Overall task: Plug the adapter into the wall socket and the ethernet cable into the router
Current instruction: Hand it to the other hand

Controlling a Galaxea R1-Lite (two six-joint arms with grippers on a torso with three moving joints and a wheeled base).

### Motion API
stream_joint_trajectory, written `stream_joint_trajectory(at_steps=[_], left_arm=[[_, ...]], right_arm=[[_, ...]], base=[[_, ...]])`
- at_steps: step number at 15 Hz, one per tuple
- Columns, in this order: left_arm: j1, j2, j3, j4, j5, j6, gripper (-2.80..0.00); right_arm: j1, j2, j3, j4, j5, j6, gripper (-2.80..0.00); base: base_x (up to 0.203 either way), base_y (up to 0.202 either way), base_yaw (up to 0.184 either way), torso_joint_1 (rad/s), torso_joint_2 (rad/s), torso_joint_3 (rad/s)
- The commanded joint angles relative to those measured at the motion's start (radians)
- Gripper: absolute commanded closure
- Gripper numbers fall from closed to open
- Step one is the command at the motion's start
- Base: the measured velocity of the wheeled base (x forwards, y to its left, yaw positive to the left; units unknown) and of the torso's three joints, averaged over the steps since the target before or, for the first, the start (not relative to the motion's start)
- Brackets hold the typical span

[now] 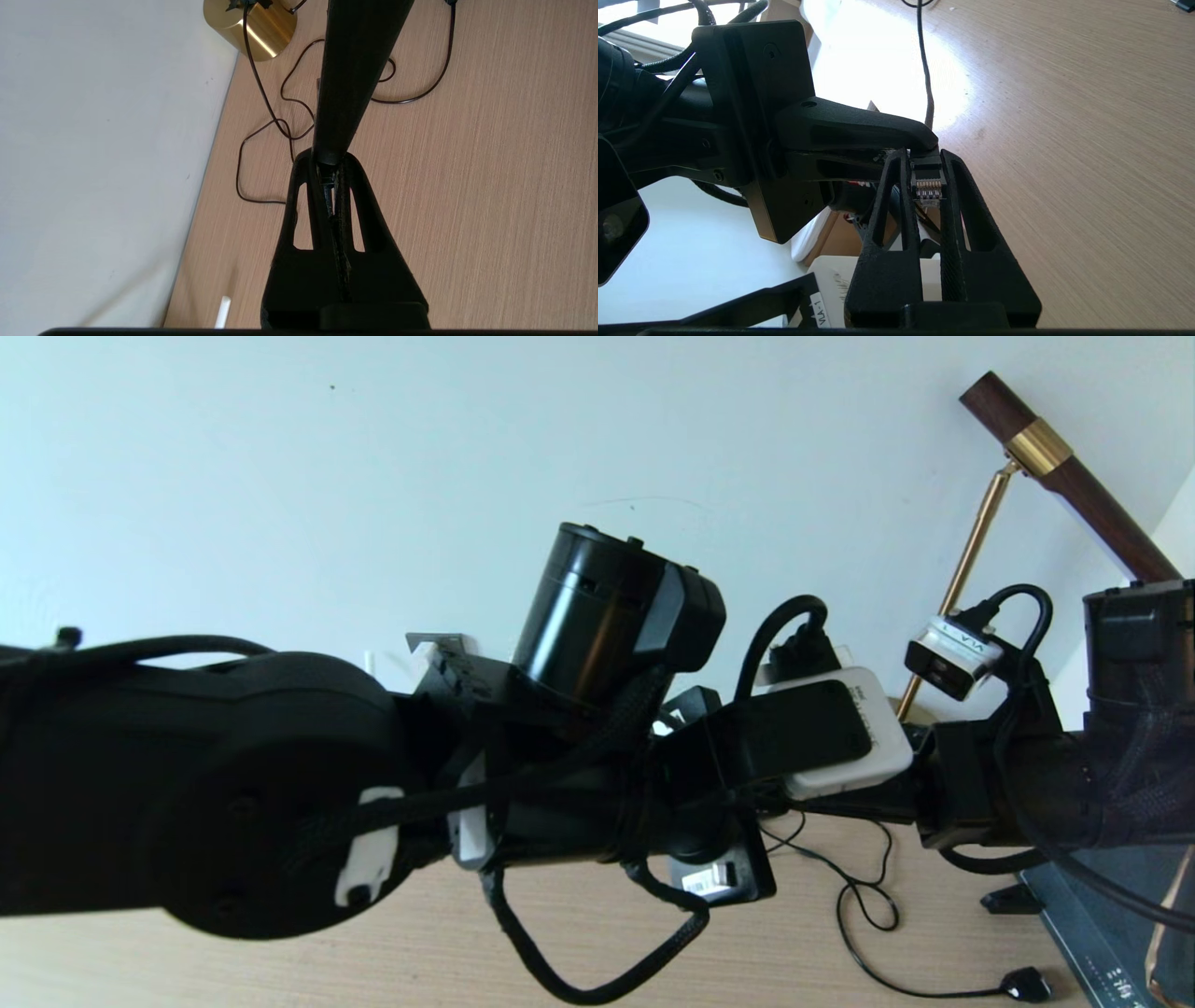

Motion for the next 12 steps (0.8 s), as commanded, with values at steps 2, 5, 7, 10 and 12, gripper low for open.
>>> stream_joint_trajectory(at_steps=[2,5,7,10,12], left_arm=[[-0.001,0.005,0.001,0.002,0.0,0.004,0.0],[0.0,0.009,0.001,0.003,-0.001,0.002,0.0],[-0.001,0.011,0.0,0.005,0.001,0.002,0.0],[-0.001,0.02,-0.002,0.0,0.001,-0.006,0.0],[-0.003,0.021,-0.002,0.0,0.001,-0.011,0.0]], right_arm=[[0.006,-0.002,0.001,-0.004,0.009,0.004,0.0],[0.009,-0.002,0.003,-0.005,0.009,0.004,0.0],[0.009,-0.001,0.004,-0.004,0.009,0.004,0.0],[0.009,0.001,0.004,-0.005,0.009,0.004,0.0],[0.009,0.002,0.005,-0.004,0.009,0.005,0.0]], base=[[0.0,0.0,0.0,0.0,0.0,0.0],[0.0,0.0,0.0,0.0,0.0,0.0],[0.0,0.0,0.0,0.0,0.0,0.0],[0.0,0.0,0.0,0.0,0.0,0.0],[0.0,0.0,0.0,0.0,0.0,0.0]])
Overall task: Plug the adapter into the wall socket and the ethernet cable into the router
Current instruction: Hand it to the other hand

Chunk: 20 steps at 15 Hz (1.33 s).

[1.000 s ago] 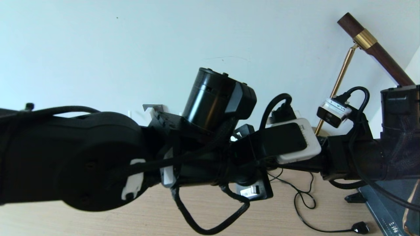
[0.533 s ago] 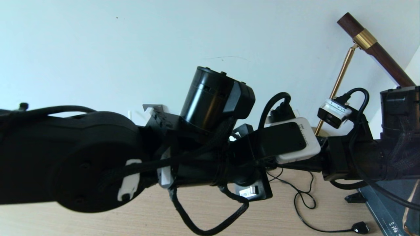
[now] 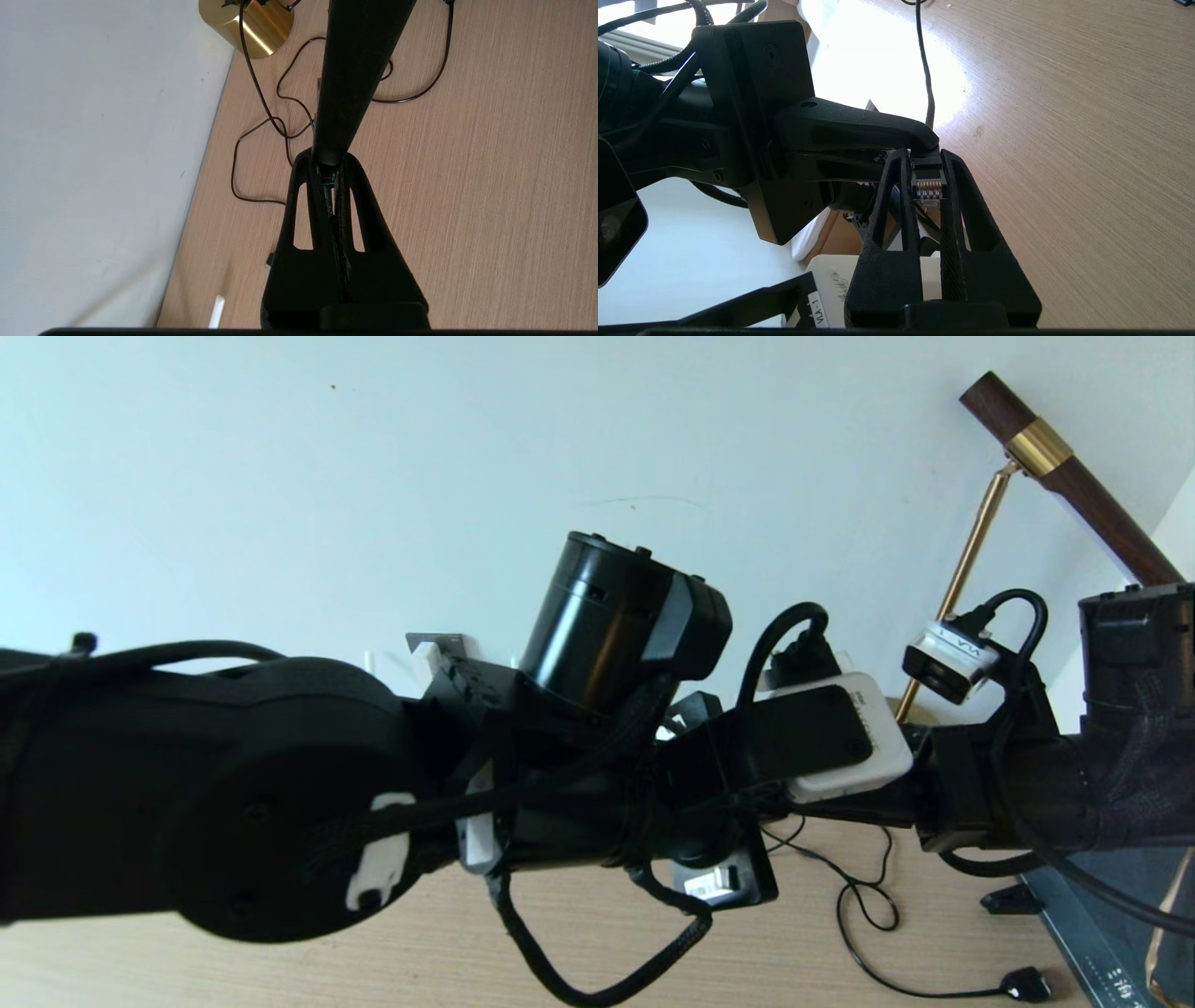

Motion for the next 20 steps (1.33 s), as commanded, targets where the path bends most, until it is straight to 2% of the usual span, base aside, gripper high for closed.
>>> stream_joint_trajectory(at_steps=[1,3,4,11,13,15,17,19,20], left_arm=[[-0.003,0.008,0.001,0.0,-0.001,0.003,0.0],[-0.004,0.007,0.0,-0.002,-0.002,0.004,0.0],[-0.004,0.006,0.0,-0.002,-0.002,0.004,-2.8],[0.002,-0.074,0.013,-0.001,0.013,0.015,-2.8],[0.027,-0.136,0.054,-0.001,0.025,0.035,-2.8],[0.08,-0.218,0.131,-0.018,0.025,0.062,-2.8],[0.131,-0.301,0.261,-0.077,0.024,0.076,-2.8],[0.191,-0.388,0.386,-0.155,0.025,0.112,-2.8],[0.231,-0.416,0.427,-0.21,0.026,0.143,-2.8]], right_arm=[[0.001,0.0,0.001,-0.004,0.006,0.004,0.0],[0.002,-0.002,-0.001,-0.004,0.006,0.004,0.0],[0.002,0.0,-0.001,-0.004,0.006,0.004,0.0],[-0.001,0.015,-0.001,-0.001,0.005,0.05,0.0],[-0.01,0.014,-0.013,-0.002,0.006,0.106,0.0],[-0.017,0.027,-0.07,-0.002,0.01,0.237,0.0],[-0.018,0.087,-0.156,0.001,0.026,0.403,0.0],[-0.017,0.166,-0.245,0.004,0.087,0.58,0.0],[-0.016,0.2,-0.281,0.004,0.118,0.641,0.0]], base=[[0.0,0.0,0.0,0.0,0.0,0.0],[0.0,0.0,0.0,0.0,0.0,0.0],[0.0,0.0,0.0,0.0,0.0,0.0],[0.0,0.0,0.0,0.0,0.0,0.0],[0.0,0.0,0.0,0.0,0.0,0.0],[0.0,0.0,0.0,0.0,0.0,0.0],[0.0,0.0,0.0,0.0,0.0,0.0],[0.0,0.0,0.0,0.0,0.0,0.0],[0.0,0.0,0.0,0.0,0.0,0.0]])
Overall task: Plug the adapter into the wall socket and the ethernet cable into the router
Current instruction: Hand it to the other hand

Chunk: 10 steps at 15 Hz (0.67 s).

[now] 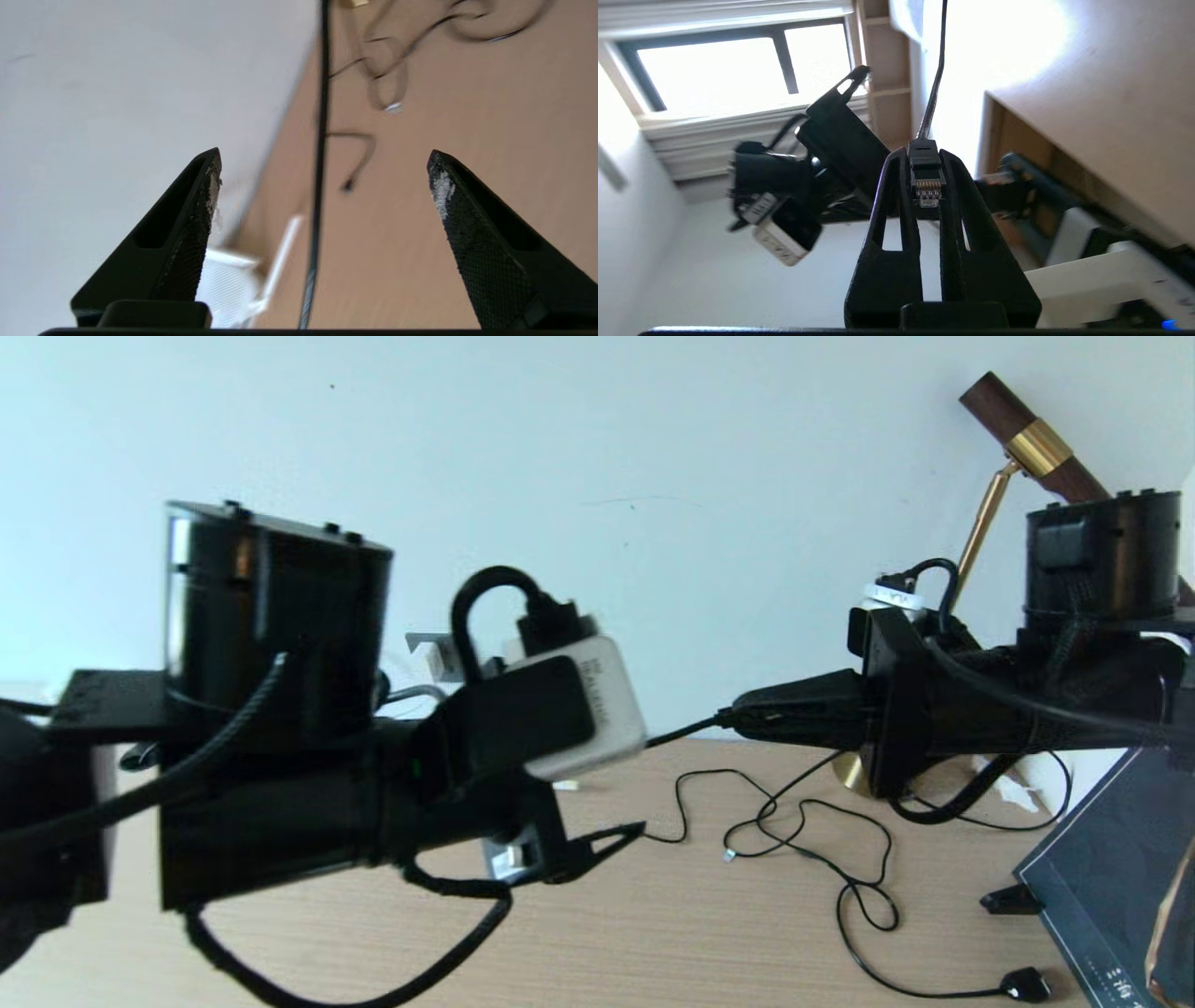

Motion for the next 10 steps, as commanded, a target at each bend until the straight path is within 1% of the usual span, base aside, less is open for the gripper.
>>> stream_joint_trajectory(at_steps=[1,3,4,5,6,8,10], left_arm=[[0.069,-0.114,0.106,-0.122,0.002,0.056,-2.8],[0.076,-0.134,0.169,-0.245,-0.005,0.085,-2.8],[0.077,-0.138,0.202,-0.292,-0.006,0.097,-2.8],[0.077,-0.136,0.238,-0.373,-0.008,0.114,-2.8],[0.076,-0.13,0.267,-0.461,-0.016,0.122,-2.8],[0.076,-0.116,0.351,-0.624,-0.058,0.134,-2.8],[0.077,-0.139,0.423,-0.722,-0.093,0.157,-2.8]], right_arm=[[0.008,0.083,-0.058,0.0,0.026,0.092,0.0],[0.038,0.111,-0.094,0.001,0.036,0.135,0.0],[0.054,0.128,-0.123,0.001,0.036,0.179,0.0],[0.077,0.152,-0.149,0.001,0.04,0.224,0.0],[0.089,0.174,-0.168,0.0,0.052,0.241,0.0],[0.119,0.219,-0.228,0.0,0.078,0.269,0.0],[0.158,0.263,-0.294,0.0,0.083,0.319,0.0]], base=[[0.0,0.0,0.0,0.0,0.0,0.0],[0.0,0.0,0.0,0.0,0.0,0.0],[0.0,0.0,0.0,0.0,0.0,0.0],[0.0,0.0,0.0,0.0,0.0,0.0],[0.0,0.0,0.0,0.0,0.0,0.0],[0.0,0.0,0.0,0.0,0.0,0.0],[0.0,0.0,0.0,0.0,0.0,0.0]])
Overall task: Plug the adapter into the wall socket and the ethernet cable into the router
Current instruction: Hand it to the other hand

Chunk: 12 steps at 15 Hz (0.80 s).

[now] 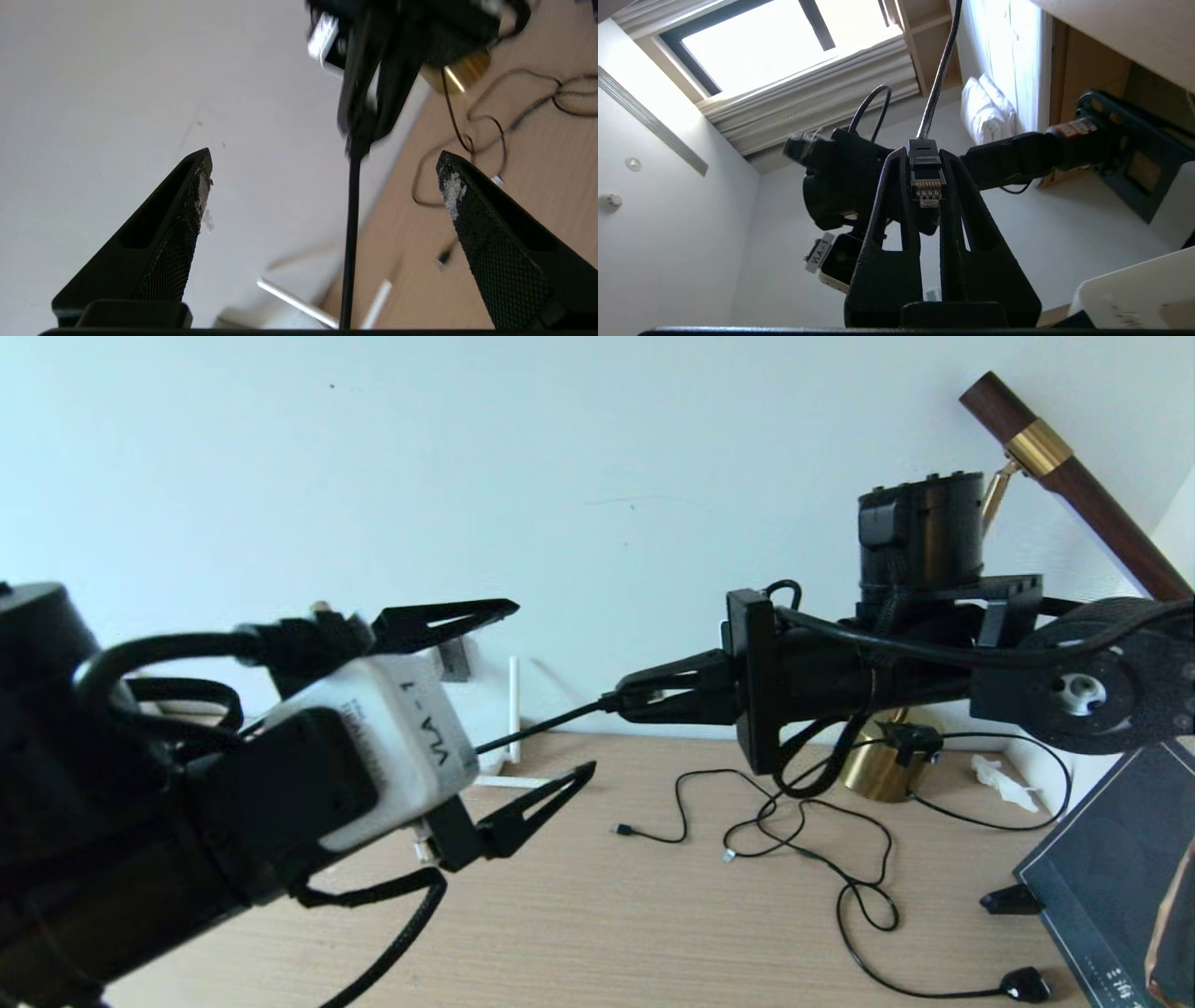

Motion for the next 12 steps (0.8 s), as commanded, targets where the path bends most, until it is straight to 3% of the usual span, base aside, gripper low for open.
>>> stream_joint_trajectory(at_steps=[1,6,12], left_arm=[[0.001,-0.034,0.066,-0.097,-0.025,0.03,-2.8],[0.001,-0.063,0.138,-0.211,-0.043,0.056,-2.8],[0.001,-0.104,0.223,-0.251,-0.073,0.053,-2.8]], right_arm=[[0.03,0.051,-0.047,-0.001,0.009,0.042,0.0],[0.058,0.057,-0.076,-0.005,0.021,0.134,0.0],[0.056,0.039,-0.112,0.001,0.076,0.201,0.0]], base=[[0.0,0.0,0.0,0.0,0.0,0.0],[0.0,0.0,0.0,0.0,0.0,0.0],[0.0,0.0,0.0,0.0,0.0,0.0]])
